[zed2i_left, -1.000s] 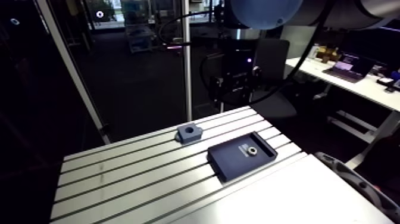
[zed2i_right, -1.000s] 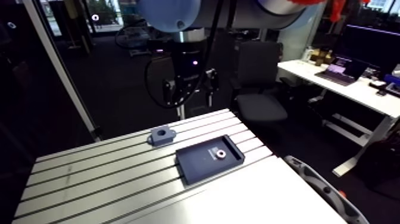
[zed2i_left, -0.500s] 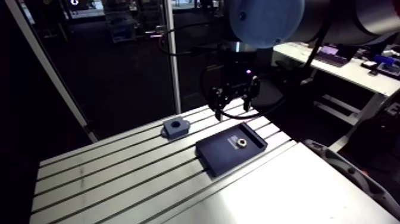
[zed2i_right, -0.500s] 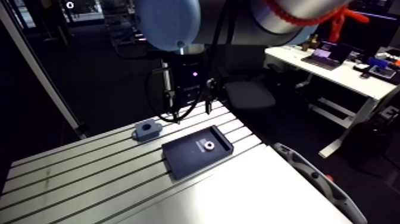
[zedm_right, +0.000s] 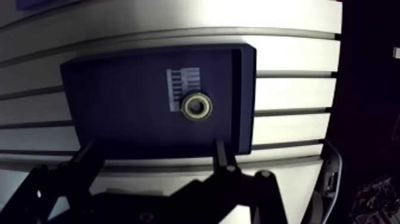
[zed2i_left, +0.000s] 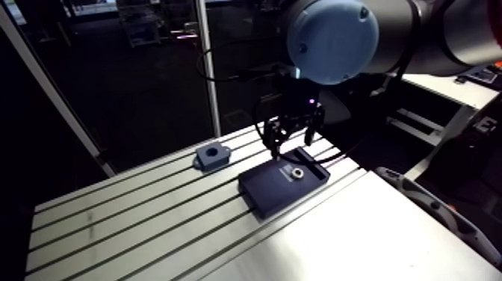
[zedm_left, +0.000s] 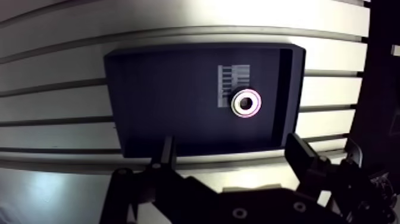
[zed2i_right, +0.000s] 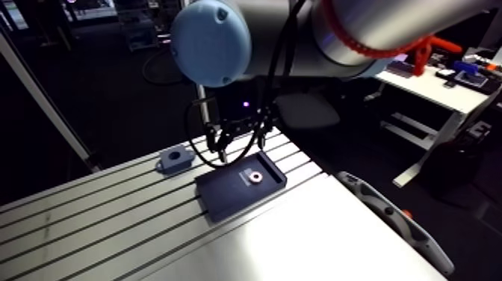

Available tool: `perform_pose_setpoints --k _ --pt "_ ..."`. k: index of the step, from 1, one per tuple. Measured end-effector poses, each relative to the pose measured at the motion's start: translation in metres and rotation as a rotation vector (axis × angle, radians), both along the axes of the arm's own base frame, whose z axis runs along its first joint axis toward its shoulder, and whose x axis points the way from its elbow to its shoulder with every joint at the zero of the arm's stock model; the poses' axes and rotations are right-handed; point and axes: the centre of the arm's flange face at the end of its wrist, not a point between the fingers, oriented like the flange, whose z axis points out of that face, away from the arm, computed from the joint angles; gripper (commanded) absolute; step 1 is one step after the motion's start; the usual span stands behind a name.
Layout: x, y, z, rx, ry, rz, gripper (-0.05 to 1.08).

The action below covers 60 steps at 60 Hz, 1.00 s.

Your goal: Pick up the bearing and press it into the housing until flush.

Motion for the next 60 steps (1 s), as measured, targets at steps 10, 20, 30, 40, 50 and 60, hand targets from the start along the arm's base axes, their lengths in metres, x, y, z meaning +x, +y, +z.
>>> perform_pose_setpoints --k 10,20,30,40,50,60 --pt "0.0 0.004 -0.01 -0.006 -0.008 0.002 0.03" --pt "-0.001 0.009 -0.019 -0.01 -0.014 0.0 0.05" --pt "-0.002 0.011 -0.03 -0.016 -0.024 -0.003 0.1" --pt "-0.002 0.017 -0.041 -0.017 -0.026 -0.011 0.14" --pt "-0.003 0.021 -0.049 -0.012 -0.019 -0.015 0.24" --pt "-0.002 0.021 -0.055 -0.014 -0.022 -0.016 0.26"
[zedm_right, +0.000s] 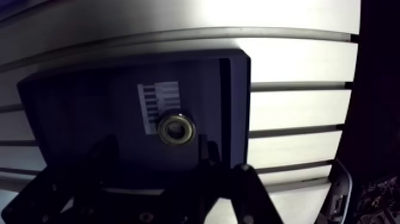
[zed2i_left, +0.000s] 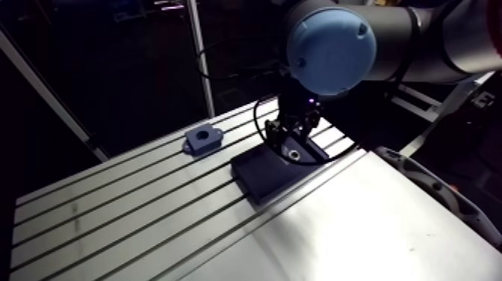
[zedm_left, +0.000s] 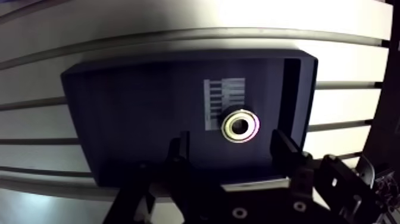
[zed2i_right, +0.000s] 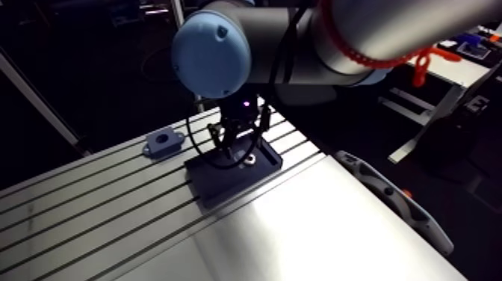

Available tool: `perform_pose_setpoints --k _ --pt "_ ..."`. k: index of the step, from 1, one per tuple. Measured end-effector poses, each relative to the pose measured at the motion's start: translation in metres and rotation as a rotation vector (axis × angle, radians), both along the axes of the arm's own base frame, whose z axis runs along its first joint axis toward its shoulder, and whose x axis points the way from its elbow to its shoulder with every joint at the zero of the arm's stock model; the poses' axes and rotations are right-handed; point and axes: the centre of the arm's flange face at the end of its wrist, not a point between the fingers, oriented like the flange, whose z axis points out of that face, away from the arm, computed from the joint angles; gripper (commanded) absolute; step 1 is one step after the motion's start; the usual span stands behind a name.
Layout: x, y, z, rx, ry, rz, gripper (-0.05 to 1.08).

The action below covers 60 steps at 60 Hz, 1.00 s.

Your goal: Pick up the bearing and press it into the housing until flush.

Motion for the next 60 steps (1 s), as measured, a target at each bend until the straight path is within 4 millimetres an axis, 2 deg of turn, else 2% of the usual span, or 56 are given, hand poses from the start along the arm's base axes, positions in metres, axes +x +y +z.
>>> perform_pose_setpoints --k 60 --pt "-0.001 0.006 -0.021 0.0 -0.001 -0.002 0.32"
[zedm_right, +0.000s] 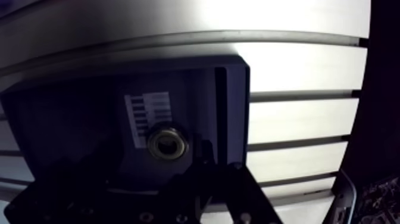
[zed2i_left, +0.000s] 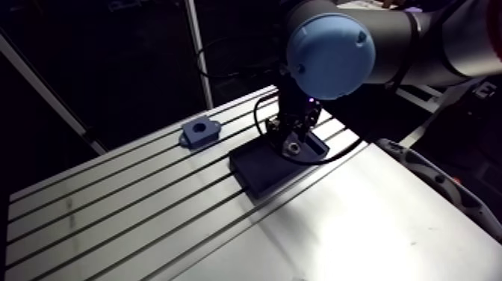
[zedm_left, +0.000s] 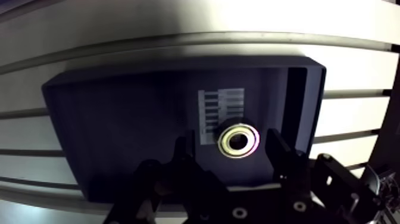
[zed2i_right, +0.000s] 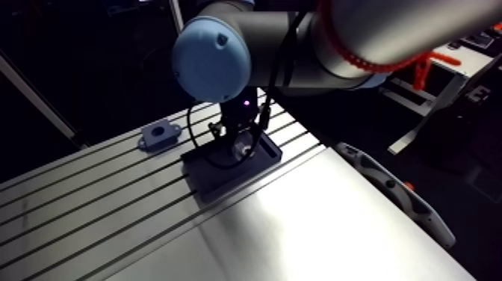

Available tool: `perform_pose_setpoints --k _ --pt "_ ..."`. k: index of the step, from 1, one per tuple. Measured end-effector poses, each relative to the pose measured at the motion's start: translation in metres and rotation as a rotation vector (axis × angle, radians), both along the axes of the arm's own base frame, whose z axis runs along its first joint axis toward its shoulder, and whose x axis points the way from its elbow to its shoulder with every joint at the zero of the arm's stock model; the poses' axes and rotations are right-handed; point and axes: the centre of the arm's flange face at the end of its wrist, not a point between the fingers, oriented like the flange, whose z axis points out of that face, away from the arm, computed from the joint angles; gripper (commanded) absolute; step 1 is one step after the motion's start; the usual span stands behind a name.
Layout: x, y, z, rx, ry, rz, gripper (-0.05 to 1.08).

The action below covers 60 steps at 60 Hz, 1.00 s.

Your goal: Pick up the bearing and press it into the housing until flush.

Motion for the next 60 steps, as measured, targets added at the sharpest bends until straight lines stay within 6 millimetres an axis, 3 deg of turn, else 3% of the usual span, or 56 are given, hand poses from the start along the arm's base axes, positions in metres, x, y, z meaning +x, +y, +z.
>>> perform_pose_setpoints --k 60 --pt "0.0066 0.0004 -0.0065 -0.008 -0.013 -0.01 0.44"
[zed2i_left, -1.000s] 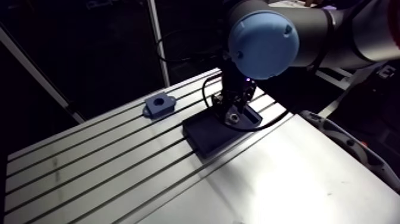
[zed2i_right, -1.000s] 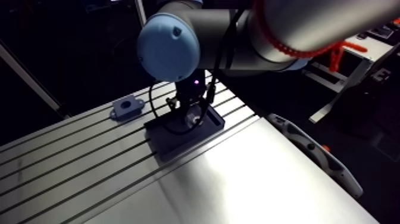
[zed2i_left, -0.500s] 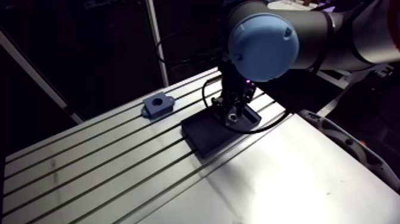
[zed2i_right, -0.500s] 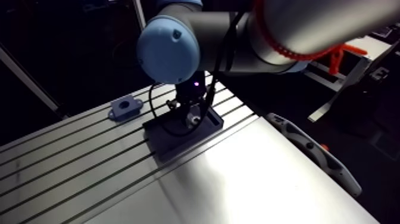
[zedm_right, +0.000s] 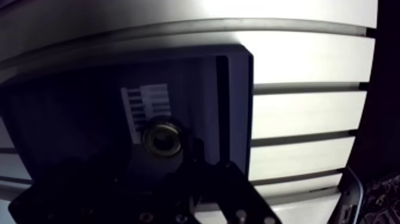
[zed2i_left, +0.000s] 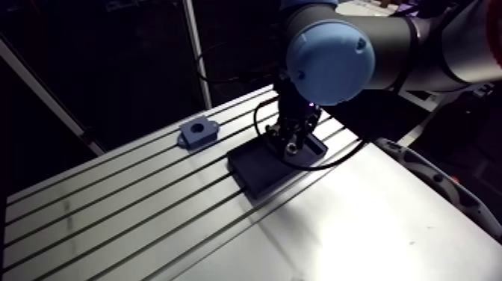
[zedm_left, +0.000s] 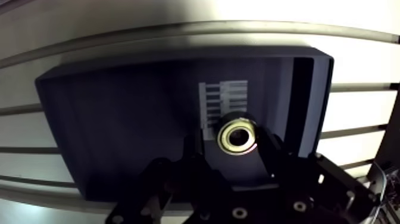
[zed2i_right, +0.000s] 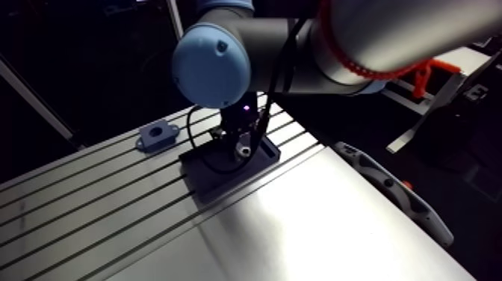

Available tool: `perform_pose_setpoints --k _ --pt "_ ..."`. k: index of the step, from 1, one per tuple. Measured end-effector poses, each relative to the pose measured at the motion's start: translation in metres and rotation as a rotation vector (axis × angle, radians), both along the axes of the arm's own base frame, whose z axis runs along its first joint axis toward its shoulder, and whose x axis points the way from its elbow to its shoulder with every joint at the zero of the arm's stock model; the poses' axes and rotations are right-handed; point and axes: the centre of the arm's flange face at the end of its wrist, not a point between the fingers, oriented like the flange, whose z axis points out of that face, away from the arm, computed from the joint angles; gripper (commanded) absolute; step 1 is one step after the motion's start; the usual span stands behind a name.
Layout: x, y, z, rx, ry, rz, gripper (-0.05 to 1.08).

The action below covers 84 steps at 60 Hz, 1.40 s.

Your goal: Pick up the bearing and press it into the housing until flush.

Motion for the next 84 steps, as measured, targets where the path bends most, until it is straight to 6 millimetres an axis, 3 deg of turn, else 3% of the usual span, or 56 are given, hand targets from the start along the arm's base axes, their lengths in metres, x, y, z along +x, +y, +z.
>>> perform_pose_setpoints --k 77,84 --pt "-0.0002 -0.0006 0.0003 0.003 0.001 0.0 0.57" --pt "0.0 -0.0007 0.0003 0.003 0.001 0.0 0.62"
